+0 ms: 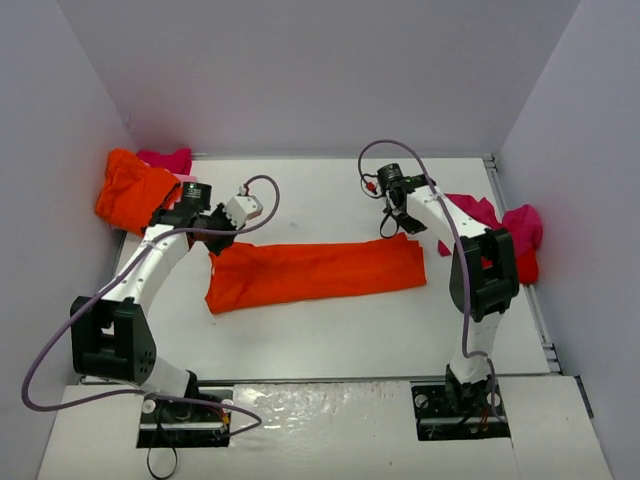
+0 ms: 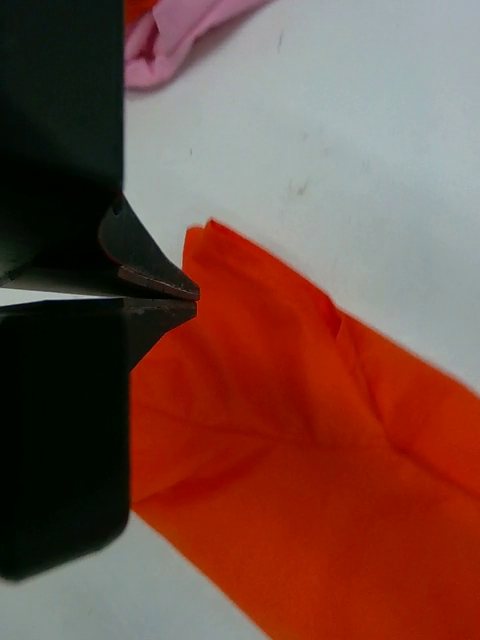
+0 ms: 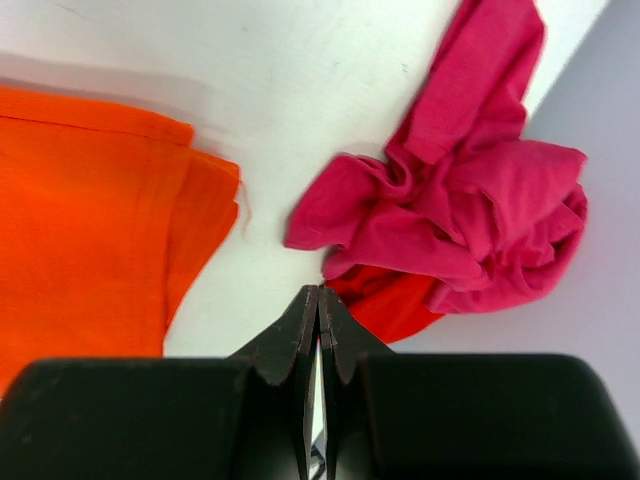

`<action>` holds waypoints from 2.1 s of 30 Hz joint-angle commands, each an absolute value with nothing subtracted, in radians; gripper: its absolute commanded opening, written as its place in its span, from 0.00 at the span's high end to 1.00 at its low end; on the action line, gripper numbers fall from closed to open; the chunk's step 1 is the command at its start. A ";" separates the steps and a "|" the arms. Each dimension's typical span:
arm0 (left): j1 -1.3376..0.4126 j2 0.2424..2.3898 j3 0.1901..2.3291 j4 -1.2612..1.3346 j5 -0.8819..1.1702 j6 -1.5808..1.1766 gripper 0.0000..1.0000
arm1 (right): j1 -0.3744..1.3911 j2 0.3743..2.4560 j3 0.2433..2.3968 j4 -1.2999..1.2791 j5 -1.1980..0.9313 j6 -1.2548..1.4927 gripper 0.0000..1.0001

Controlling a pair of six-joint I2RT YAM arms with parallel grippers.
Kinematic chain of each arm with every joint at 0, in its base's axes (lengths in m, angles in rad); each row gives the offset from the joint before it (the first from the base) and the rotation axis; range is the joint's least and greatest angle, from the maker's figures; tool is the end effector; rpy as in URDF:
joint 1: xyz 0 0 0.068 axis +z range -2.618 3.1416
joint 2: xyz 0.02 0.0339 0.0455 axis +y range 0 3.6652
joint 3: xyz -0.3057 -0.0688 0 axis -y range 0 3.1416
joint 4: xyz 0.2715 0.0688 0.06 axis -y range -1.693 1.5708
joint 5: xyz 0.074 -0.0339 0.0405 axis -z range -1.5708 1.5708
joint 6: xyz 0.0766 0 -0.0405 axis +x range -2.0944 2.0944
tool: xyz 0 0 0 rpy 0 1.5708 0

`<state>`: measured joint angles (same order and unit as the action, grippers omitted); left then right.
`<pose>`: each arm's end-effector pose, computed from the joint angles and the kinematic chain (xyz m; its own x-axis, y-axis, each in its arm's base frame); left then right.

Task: Fold and stack the t-shirts
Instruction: Fold the tshirt

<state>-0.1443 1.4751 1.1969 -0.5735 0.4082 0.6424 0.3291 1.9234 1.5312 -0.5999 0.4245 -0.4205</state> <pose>0.3552 -0.0823 0.2924 -0.3621 0.6083 -0.7063 0.7589 0.6323 0.1555 0.4626 0.1246 0.2317 -0.6900 -0.6287 -0.3585 -0.3977 0.7432 -0.5380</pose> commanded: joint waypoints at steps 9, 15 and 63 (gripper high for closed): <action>-0.243 1.493 1.084 -0.771 0.522 0.718 1.00 | 0.431 2.142 1.708 -0.665 0.377 -0.425 1.00; -0.264 1.574 1.069 -0.787 0.525 0.739 1.00 | 0.441 2.211 1.740 -0.668 0.378 -0.426 1.00; -0.181 2.494 2.164 -0.936 0.348 0.515 1.00 | 0.945 2.507 1.642 -0.983 -0.015 -0.582 1.00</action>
<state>-0.1943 2.3952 2.1040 -0.9789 0.4058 0.5167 0.8803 2.2966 1.6297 -1.0381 0.2164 -0.5290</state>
